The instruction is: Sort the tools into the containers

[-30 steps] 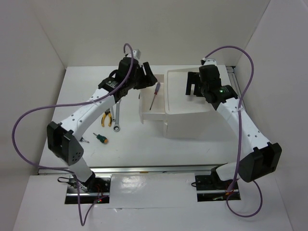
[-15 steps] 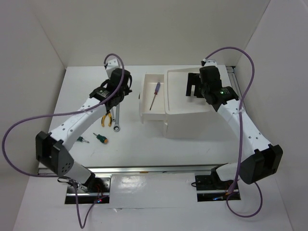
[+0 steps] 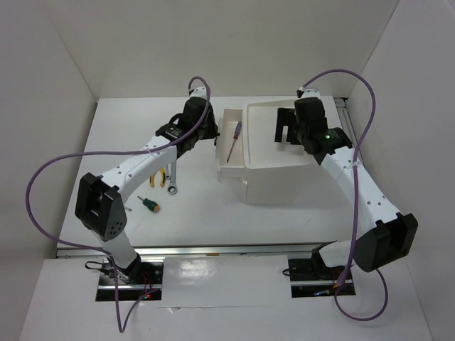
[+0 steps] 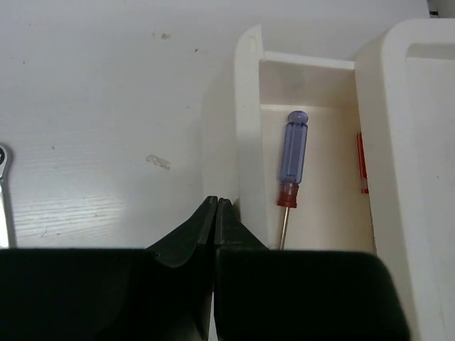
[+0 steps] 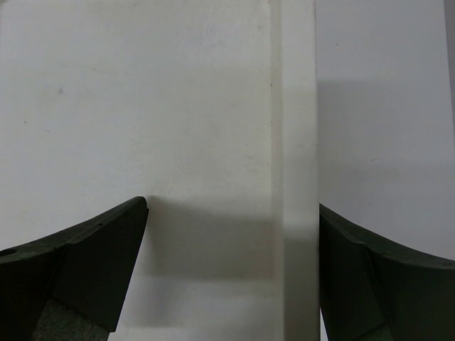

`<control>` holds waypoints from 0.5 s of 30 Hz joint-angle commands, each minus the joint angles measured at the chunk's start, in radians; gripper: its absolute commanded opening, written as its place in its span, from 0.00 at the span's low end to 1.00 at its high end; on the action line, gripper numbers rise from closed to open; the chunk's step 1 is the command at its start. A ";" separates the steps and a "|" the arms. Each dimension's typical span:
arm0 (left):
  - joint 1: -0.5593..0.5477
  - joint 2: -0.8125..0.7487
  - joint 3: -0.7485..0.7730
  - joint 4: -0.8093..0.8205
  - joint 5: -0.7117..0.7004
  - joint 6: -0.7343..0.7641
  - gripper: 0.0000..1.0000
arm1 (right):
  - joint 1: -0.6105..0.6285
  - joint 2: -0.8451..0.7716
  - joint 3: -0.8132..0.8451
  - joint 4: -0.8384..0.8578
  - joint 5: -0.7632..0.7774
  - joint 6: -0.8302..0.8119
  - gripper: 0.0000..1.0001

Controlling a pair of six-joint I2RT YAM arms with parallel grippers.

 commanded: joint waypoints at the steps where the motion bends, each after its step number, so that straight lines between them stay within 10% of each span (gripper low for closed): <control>1: -0.034 0.004 0.014 0.144 0.179 -0.011 0.14 | 0.022 0.017 -0.025 -0.108 -0.048 -0.032 0.95; 15: -0.149 0.110 0.048 0.210 0.337 -0.183 0.14 | 0.031 0.046 -0.025 -0.108 -0.048 -0.032 0.95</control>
